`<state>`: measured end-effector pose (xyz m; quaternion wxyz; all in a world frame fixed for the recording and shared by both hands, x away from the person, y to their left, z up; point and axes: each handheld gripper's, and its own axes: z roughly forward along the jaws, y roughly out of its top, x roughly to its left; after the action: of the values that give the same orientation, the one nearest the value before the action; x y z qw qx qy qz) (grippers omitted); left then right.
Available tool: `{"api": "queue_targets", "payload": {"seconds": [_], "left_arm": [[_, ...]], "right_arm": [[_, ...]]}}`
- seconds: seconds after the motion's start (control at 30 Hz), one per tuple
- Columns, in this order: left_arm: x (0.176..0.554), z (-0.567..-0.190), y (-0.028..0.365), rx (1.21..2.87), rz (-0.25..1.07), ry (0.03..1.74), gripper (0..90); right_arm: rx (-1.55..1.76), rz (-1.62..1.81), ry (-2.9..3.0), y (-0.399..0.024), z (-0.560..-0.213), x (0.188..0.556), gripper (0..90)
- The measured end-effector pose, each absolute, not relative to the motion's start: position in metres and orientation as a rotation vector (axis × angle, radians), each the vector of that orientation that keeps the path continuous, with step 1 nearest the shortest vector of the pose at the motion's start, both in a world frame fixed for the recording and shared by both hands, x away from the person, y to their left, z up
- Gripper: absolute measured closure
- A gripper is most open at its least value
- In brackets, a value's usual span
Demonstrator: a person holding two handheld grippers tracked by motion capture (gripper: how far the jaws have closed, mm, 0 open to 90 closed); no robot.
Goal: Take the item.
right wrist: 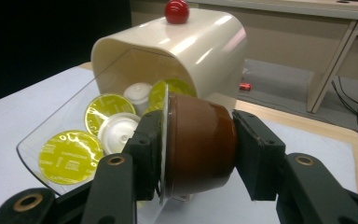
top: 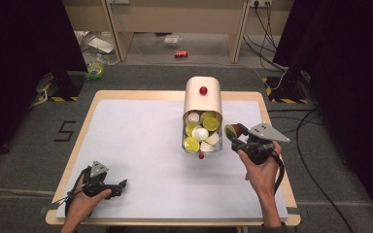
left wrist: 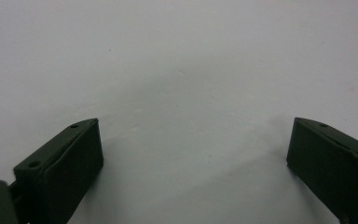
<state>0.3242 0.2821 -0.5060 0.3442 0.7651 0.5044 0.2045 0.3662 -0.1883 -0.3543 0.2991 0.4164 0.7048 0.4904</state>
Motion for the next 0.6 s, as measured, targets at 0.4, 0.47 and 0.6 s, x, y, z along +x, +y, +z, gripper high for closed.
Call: {"api": "queue_targets", "payload": {"seconds": [0.4,0.47,0.6], "left_arm": [[0.324,-0.506,0.282,1.988,0.531,1.309,2.8],[0.324,-0.506,0.282,1.987,0.531,1.309,2.8],[0.324,-0.506,0.282,1.988,0.531,1.309,2.8]], "right_arm": [[1.155,1.254,1.846,-0.210,-0.371,0.365,55.4],[1.171,1.249,1.843,-0.213,-0.374,0.364,55.4],[1.189,1.236,1.834,-0.220,-0.380,0.362,55.4]]}}
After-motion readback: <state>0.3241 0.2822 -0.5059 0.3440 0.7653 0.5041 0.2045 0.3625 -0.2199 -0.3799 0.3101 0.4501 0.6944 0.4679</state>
